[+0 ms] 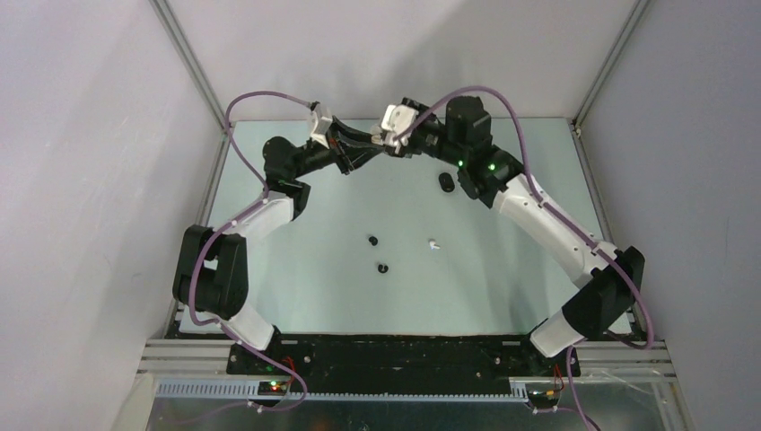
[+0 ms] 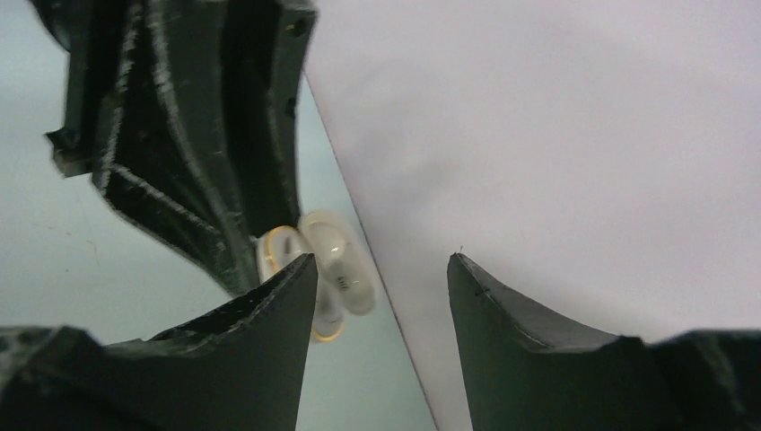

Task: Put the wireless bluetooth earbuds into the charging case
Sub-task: Adjust the right earbud in the right side groove of the charging case, then rotate the left earbud at the center of the board.

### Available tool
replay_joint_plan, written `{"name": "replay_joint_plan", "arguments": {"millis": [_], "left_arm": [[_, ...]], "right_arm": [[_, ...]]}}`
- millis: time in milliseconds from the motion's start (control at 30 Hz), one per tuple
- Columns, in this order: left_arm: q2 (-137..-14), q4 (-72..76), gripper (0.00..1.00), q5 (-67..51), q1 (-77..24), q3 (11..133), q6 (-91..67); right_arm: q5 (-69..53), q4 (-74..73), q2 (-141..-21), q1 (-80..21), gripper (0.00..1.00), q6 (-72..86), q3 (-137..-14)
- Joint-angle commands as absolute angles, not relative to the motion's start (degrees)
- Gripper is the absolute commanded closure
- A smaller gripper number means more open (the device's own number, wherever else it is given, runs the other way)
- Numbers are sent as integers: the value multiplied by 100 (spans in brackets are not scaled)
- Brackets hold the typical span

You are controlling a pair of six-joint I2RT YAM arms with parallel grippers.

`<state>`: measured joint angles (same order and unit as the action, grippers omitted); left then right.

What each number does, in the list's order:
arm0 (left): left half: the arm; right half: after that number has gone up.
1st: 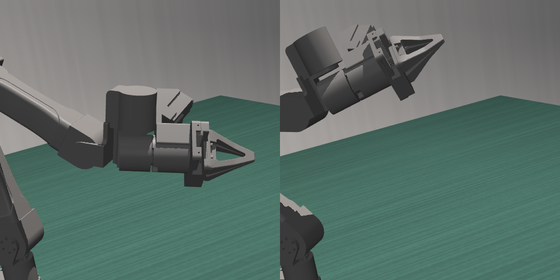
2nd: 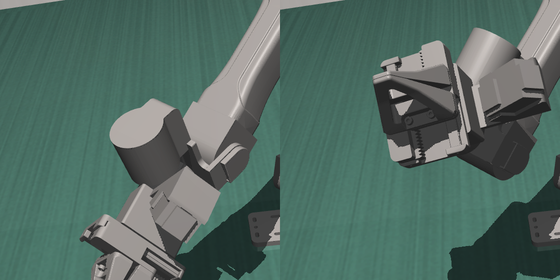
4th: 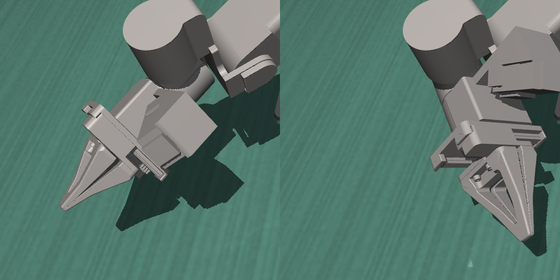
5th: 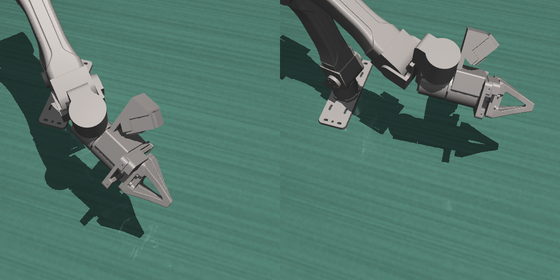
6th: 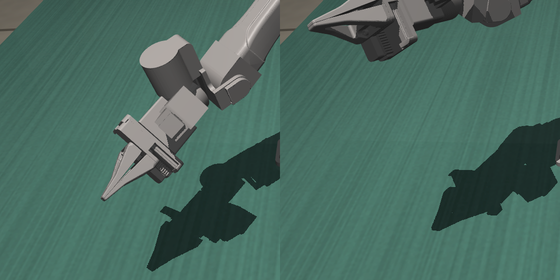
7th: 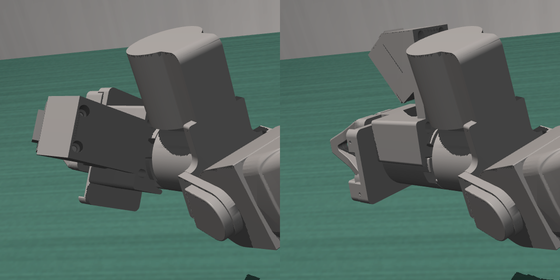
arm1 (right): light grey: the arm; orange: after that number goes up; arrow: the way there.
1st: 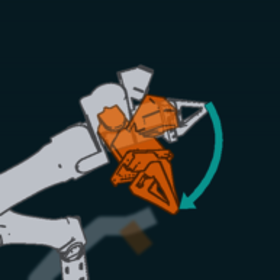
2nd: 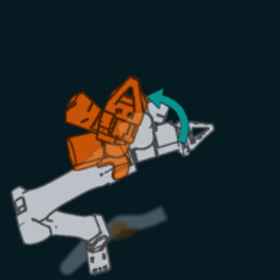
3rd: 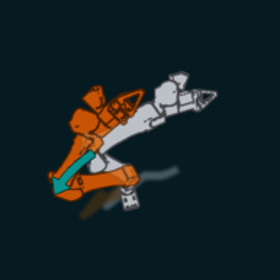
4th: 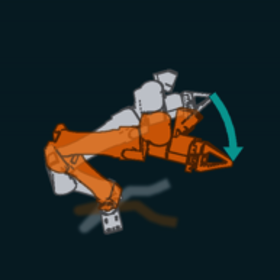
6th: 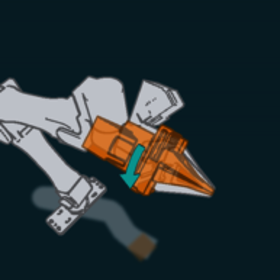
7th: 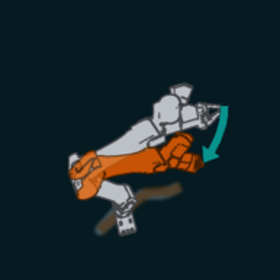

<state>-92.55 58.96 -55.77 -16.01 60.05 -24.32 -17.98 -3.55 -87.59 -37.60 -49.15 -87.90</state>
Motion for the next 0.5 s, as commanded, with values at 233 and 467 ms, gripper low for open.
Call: {"name": "replay_joint_plan", "arguments": {"millis": [233, 467], "left_arm": [[-9113, 6017, 100, -5502, -1473, 6106, -2382], [-9052, 5561, 100, -5397, -1259, 6083, -2467]], "right_arm": [[-3059, -2996, -9034, -3093, 23, -3003, -10922], [-3272, -3318, -8295, -2841, 18, -3324, -9476]]}}
